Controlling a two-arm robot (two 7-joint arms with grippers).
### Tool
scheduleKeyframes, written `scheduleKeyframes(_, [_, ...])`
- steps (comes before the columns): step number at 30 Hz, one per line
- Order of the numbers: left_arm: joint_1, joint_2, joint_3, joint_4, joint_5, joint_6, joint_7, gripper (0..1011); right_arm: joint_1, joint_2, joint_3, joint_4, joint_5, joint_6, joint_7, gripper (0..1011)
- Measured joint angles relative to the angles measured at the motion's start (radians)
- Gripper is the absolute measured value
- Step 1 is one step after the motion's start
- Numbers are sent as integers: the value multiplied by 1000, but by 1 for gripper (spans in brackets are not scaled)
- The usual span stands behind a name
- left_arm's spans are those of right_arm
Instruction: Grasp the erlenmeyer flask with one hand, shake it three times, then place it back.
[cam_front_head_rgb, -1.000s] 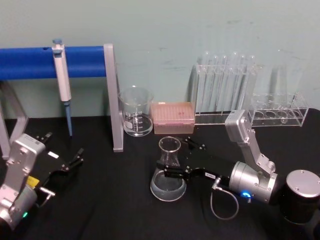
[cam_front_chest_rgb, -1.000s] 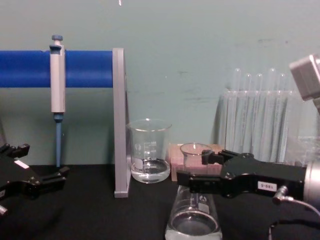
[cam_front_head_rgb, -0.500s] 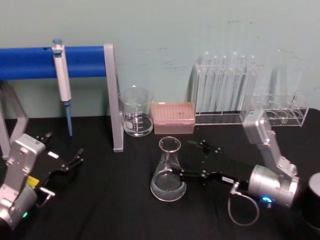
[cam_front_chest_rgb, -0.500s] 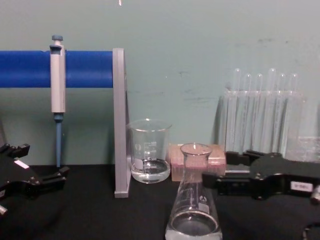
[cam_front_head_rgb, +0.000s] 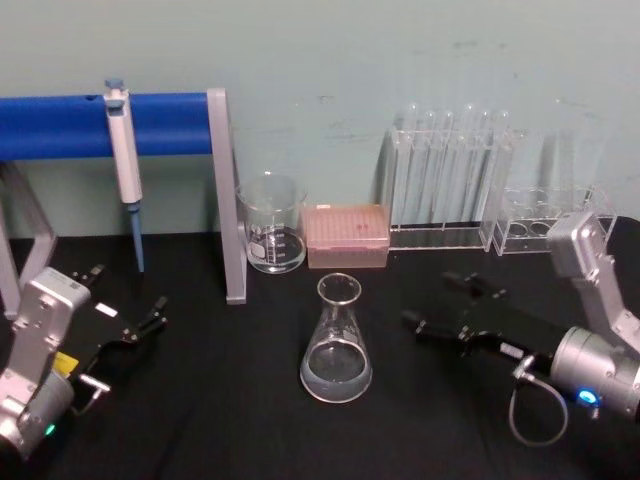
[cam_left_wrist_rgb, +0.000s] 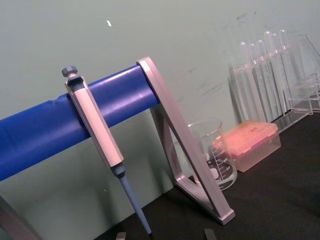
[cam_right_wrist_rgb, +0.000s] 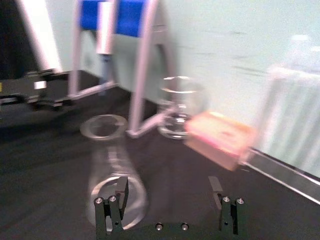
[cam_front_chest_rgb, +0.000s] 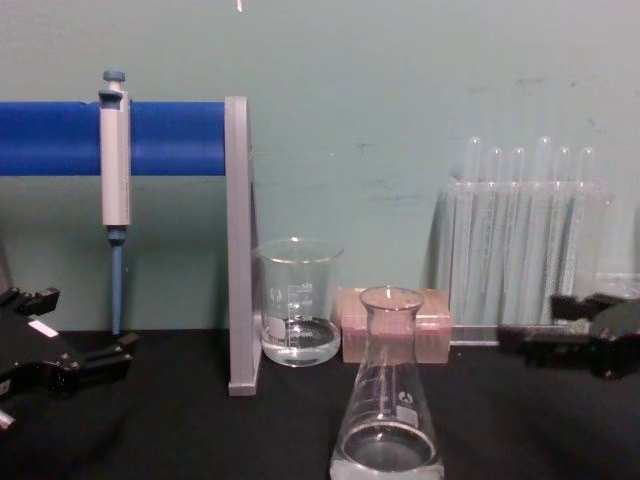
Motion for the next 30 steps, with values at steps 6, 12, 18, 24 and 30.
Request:
scheduleKeyframes(6, [0, 0, 0, 0, 0, 0, 0, 1001, -17, -37, 57, 11, -30, 2, -140, 1000])
scheduleKeyframes(12, [0, 0, 0, 0, 0, 0, 0, 1001, -17, -85, 80, 43, -93, -34, -247, 1000])
scheduleKeyframes(18, [0, 0, 0, 0, 0, 0, 0, 1001, -7, -119, 82, 72, -125, -39, -280, 1000])
scheduleKeyframes(24, [0, 0, 0, 0, 0, 0, 0, 1001, 5, -145, 78, 106, -149, -37, -281, 1000])
scheduleKeyframes(30, [0, 0, 0, 0, 0, 0, 0, 1001, 9, -166, 87, 124, -163, -38, -280, 1000])
